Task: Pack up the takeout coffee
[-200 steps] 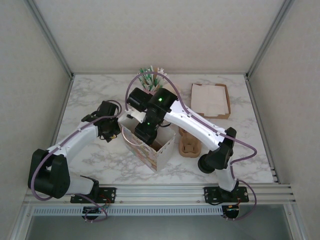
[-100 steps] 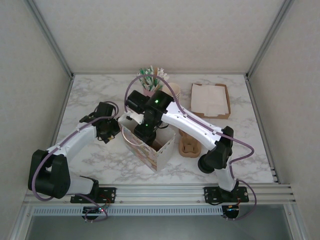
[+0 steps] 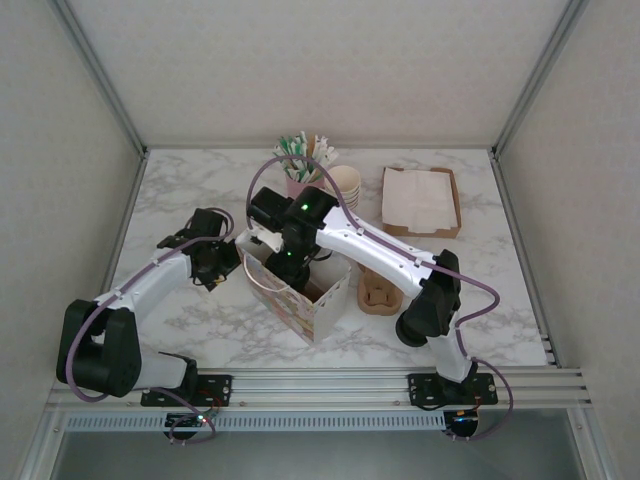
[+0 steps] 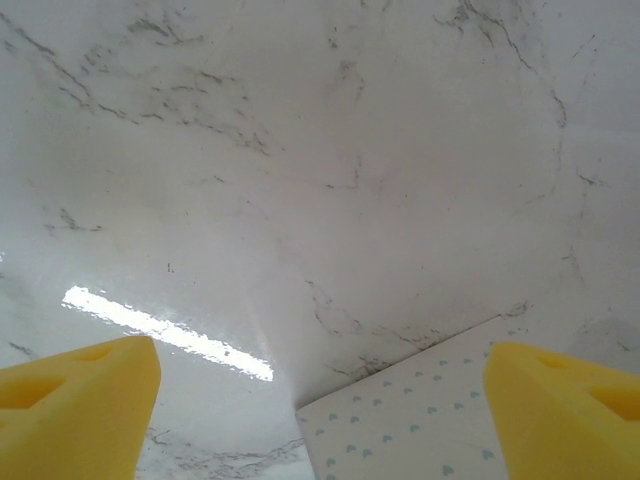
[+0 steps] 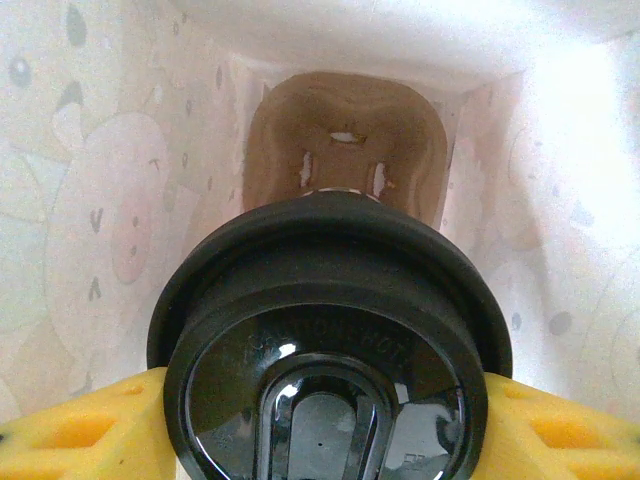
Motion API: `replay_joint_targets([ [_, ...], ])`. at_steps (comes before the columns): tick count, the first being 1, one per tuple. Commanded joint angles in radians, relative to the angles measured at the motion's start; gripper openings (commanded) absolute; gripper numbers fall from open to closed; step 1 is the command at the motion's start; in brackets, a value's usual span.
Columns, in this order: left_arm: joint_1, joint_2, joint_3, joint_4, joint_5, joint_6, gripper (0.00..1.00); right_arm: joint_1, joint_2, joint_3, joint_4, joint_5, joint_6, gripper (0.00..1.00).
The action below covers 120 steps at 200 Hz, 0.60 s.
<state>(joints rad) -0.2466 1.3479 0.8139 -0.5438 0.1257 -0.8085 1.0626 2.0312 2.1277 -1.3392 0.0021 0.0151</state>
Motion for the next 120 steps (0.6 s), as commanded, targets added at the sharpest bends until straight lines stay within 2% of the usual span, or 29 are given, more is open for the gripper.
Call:
replay_joint_targets([
  [1, 0.009, 0.002, -0.016, 0.007, 0.005, -0.003, 0.83, -0.005, 0.010, -0.018, 0.035, -0.004, 0.015, 0.59],
  [120, 0.024, -0.007, -0.045, 0.013, -0.043, -0.006, 0.80, -0.002, 0.047, -0.085, 0.105, -0.021, 0.029, 0.58],
])
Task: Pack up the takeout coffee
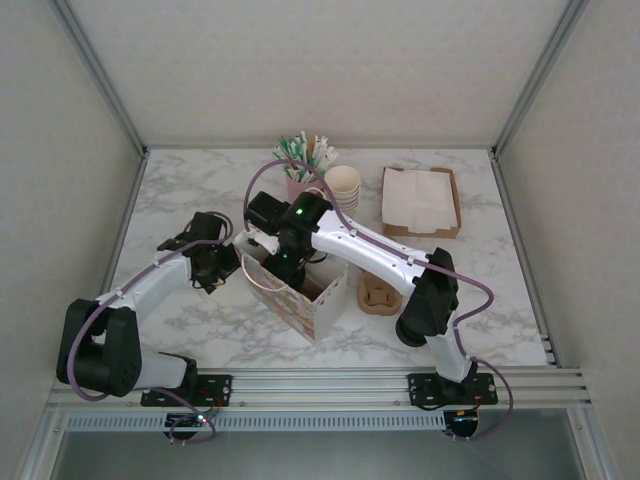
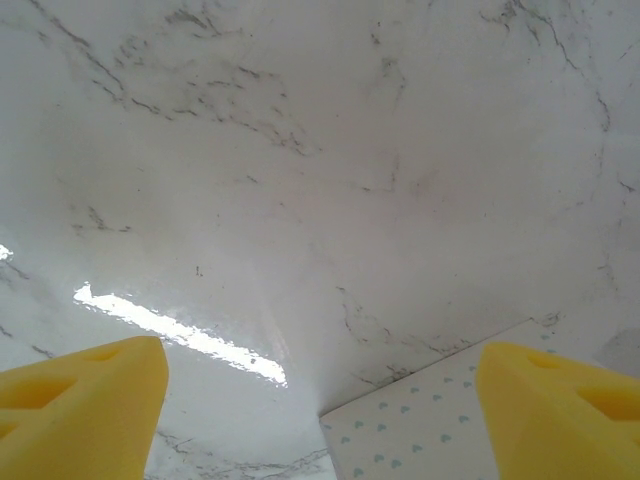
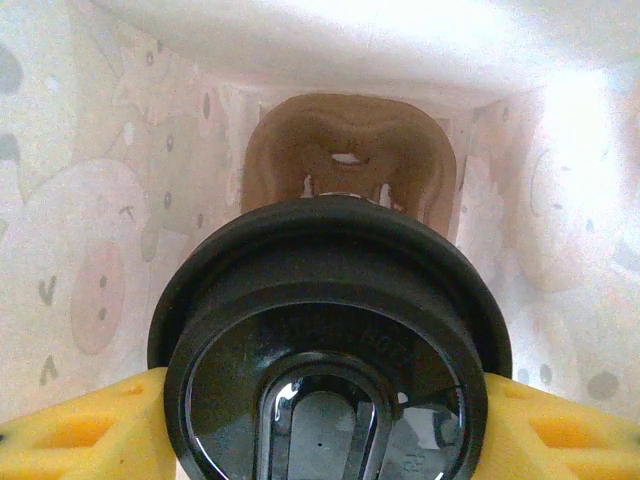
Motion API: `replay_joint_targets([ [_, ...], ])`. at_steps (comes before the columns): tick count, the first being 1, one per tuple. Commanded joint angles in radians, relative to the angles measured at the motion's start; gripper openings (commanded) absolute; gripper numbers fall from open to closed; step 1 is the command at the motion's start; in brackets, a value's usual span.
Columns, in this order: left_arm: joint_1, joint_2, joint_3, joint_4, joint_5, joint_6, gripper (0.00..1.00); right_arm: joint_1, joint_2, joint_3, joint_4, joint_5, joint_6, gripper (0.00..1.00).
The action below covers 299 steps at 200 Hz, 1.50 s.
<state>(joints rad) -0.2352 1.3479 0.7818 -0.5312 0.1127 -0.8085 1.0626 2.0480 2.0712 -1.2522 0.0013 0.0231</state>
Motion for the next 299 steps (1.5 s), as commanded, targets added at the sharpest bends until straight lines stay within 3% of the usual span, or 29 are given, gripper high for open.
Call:
replay_joint_targets([
  [1, 0.013, -0.007, -0.013, 0.001, -0.030, -0.006, 0.80, -0.002, 0.030, -0.030, 0.019, -0.021, 0.021, 0.59],
  [153, 0.016, -0.012, 0.005, -0.020, -0.049, -0.003, 0.80, 0.018, 0.013, -0.109, 0.059, 0.017, 0.053, 0.57],
  [299, 0.016, -0.049, 0.004, -0.041, -0.057, -0.012, 0.80, 0.059, -0.100, -0.051, 0.012, 0.173, 0.131, 0.54],
])
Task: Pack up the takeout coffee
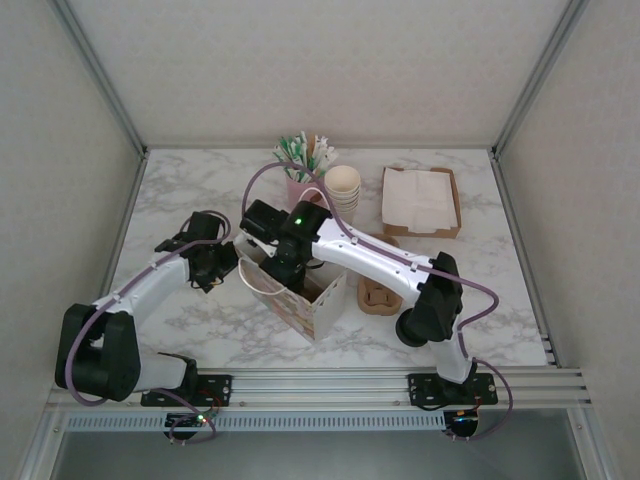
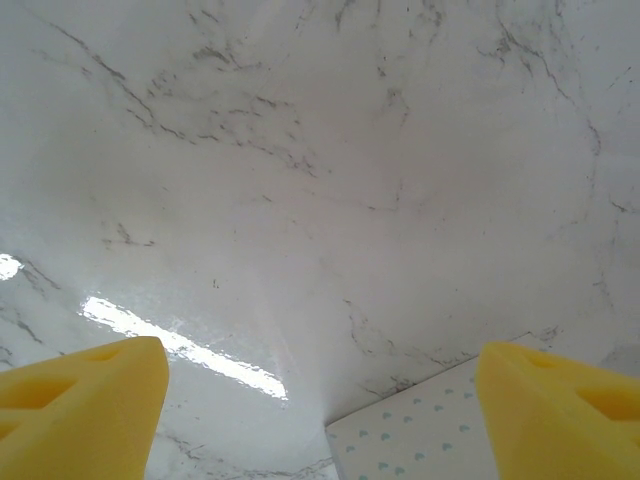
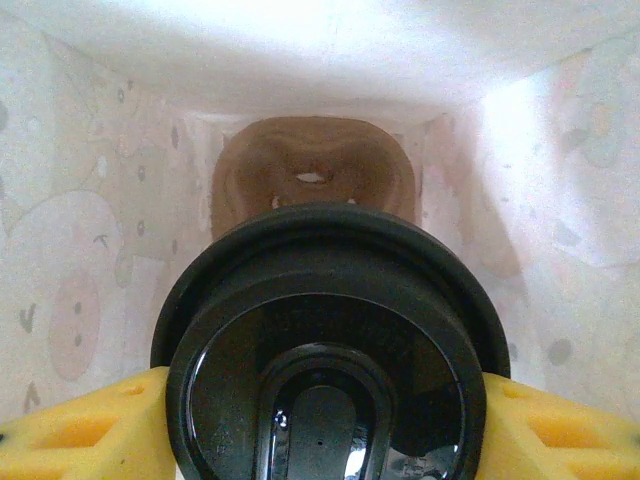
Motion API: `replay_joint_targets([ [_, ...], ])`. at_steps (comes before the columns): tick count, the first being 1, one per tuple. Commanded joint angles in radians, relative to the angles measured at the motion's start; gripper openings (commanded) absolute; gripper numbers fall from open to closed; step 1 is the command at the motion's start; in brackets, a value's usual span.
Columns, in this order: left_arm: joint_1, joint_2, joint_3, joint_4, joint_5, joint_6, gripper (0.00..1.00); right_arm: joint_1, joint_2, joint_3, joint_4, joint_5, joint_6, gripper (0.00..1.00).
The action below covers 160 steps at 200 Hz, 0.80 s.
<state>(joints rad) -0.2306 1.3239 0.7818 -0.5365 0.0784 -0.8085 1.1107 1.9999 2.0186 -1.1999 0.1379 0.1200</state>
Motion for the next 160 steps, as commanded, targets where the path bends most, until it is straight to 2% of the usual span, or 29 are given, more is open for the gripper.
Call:
replay_joint_targets([
  [1, 0.011, -0.025, 0.004, -0.037, -0.024, -0.012, 0.80, 0.011, -0.052, 0.000, -0.041, 0.037, 0.035, 0.54],
  [160, 0.011, -0.031, -0.005, -0.031, -0.011, -0.018, 0.80, -0.003, 0.020, -0.046, 0.002, 0.011, 0.063, 0.55],
])
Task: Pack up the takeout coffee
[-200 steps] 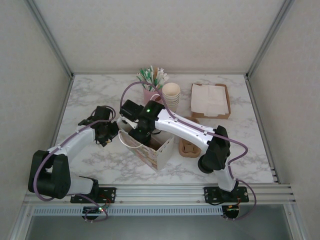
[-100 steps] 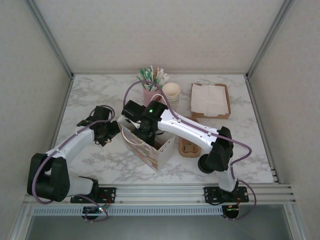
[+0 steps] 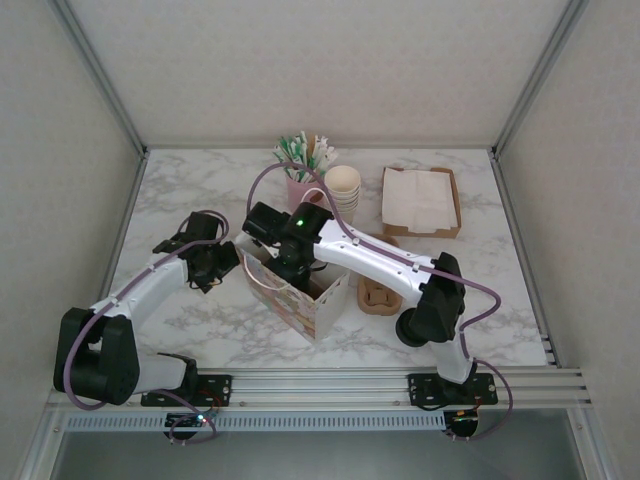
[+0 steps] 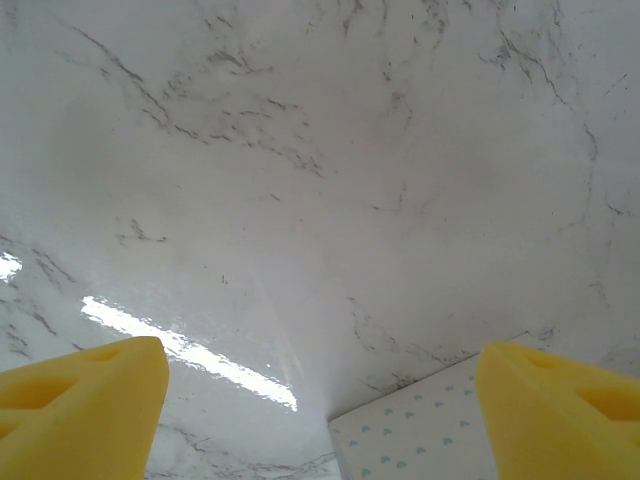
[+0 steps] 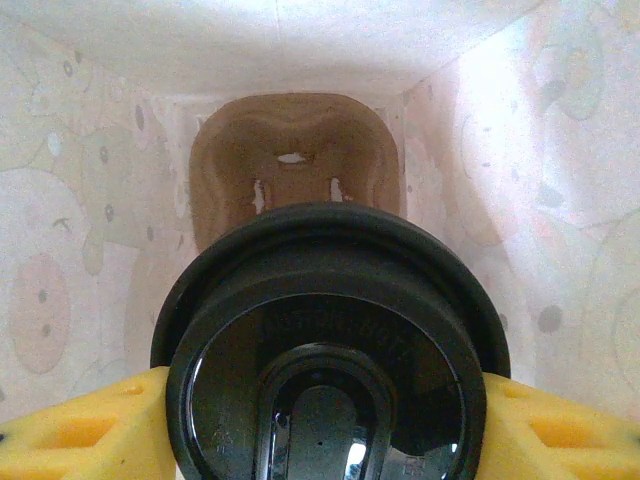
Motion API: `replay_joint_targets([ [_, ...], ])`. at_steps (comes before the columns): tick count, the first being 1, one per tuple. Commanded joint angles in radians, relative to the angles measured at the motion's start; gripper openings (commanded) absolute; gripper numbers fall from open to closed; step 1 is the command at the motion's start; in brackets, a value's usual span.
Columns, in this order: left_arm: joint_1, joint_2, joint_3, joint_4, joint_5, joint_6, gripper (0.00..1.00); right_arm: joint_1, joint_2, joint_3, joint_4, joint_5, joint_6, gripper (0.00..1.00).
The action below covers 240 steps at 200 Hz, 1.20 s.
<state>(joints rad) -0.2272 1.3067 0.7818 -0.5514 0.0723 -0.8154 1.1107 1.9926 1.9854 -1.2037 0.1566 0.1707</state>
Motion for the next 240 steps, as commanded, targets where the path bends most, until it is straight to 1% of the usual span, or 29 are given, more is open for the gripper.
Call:
replay_joint_targets([
  [1, 0.008, -0.014, -0.004, -0.015, -0.005, -0.011, 0.80, -0.002, 0.028, -0.013, 0.006, -0.008, 0.013, 0.55],
  [113, 0.007, 0.008, -0.006, -0.002, 0.009, -0.007, 0.80, -0.006, 0.090, 0.004, -0.030, -0.007, 0.016, 0.55],
  [143, 0.007, 0.009, -0.004, -0.004, 0.008, -0.005, 0.80, -0.006, 0.070, 0.013, -0.022, -0.015, 0.030, 0.54],
  [161, 0.006, 0.009, -0.003, -0.004, 0.005, -0.005, 0.80, -0.006, 0.053, 0.051, -0.036, -0.017, 0.045, 0.54],
  [195, 0.007, 0.002, -0.004, -0.008, -0.003, -0.010, 0.80, -0.006, 0.057, 0.181, -0.120, 0.030, 0.090, 0.55],
  [240, 0.007, 0.003, -0.003, -0.010, -0.002, -0.007, 0.80, -0.003, 0.067, 0.204, -0.143, 0.035, 0.120, 0.54],
])
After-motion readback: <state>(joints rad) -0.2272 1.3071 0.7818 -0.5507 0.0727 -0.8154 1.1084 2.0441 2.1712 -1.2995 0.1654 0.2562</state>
